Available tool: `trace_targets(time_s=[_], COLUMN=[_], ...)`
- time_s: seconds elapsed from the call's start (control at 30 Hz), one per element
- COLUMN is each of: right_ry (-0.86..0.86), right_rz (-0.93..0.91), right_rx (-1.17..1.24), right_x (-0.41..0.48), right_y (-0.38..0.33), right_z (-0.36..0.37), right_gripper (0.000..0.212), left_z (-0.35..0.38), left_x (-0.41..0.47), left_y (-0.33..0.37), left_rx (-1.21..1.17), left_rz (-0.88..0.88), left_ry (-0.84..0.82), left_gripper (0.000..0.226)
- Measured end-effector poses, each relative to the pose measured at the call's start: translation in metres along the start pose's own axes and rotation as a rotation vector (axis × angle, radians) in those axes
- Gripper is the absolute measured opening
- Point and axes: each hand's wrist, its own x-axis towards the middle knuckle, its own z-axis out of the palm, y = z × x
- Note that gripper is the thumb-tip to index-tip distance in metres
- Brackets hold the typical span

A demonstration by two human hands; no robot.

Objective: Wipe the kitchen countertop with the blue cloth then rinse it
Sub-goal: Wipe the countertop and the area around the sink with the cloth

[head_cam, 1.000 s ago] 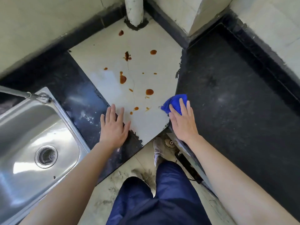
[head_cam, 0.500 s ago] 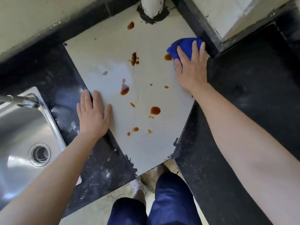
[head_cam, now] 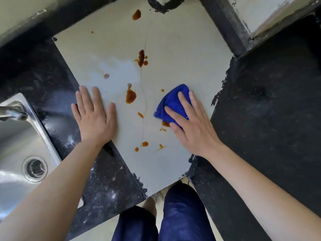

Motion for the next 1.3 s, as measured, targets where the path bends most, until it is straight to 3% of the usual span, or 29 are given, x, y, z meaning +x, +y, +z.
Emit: trace_targets(time_s=[0.1,0.2,0.37,0.57,0.7,0.97,1.07,1.13,1.23,1.3], right_ry=[0.011,0.058,0.106,0.057,-0.019,0.016,0.059,0.039,0.012,-0.036], right_rz=[-0.007,0.122,0.242,-0.154,-0.255,0.099,0.179,0.059,-0.293,-0.395], right_rx=[-0.003,-0.008,-0.006,0.037,-0.074,-0.192,-0.176,-0.142,-0.085,-0.066], right_x=[0.058,0.144,0.230,0.119,0.099,0.298,0.317,0.292,0.223,0.182], right_y=[0.018,0.022,-0.015,-0.037,-0.010,-0.007,-0.028,-0.041,-0.032,-0.016], right_z=[-0.013,-0.028,-0.032,0.000,-0.014,-0.061,-0.050,-0.036,-0.023,-0.023], right_gripper=[0.050,0.052,0.053,0.046,0.047,0.056,0.058,0.056,0.053,0.050], left_z=[-0.001,-0.001,0.001,0.003,0.001,0.001,0.001,0.001,0.002,0.002], left_x=[0.002,0.001,0.003,0.002,0.003,0.005,0.005,0.004,0.004,0.005], left_y=[-0.002,-0.006,-0.007,-0.009,-0.008,-0.009,-0.009,-0.010,-0.010,-0.009], left_rx=[0.005,0.025,0.041,0.043,0.031,0.037,0.047,0.048,0.044,0.043], left_rz=[0.022,0.038,0.045,0.045,0.043,0.044,0.047,0.043,0.043,0.047], left_ry=[-0.030,-0.051,-0.042,-0.043,-0.044,-0.051,-0.045,-0.044,-0.027,-0.032], left_gripper=[0.071,0.069,0.070,0.070,0.070,0.071,0.071,0.071,0.071,0.071])
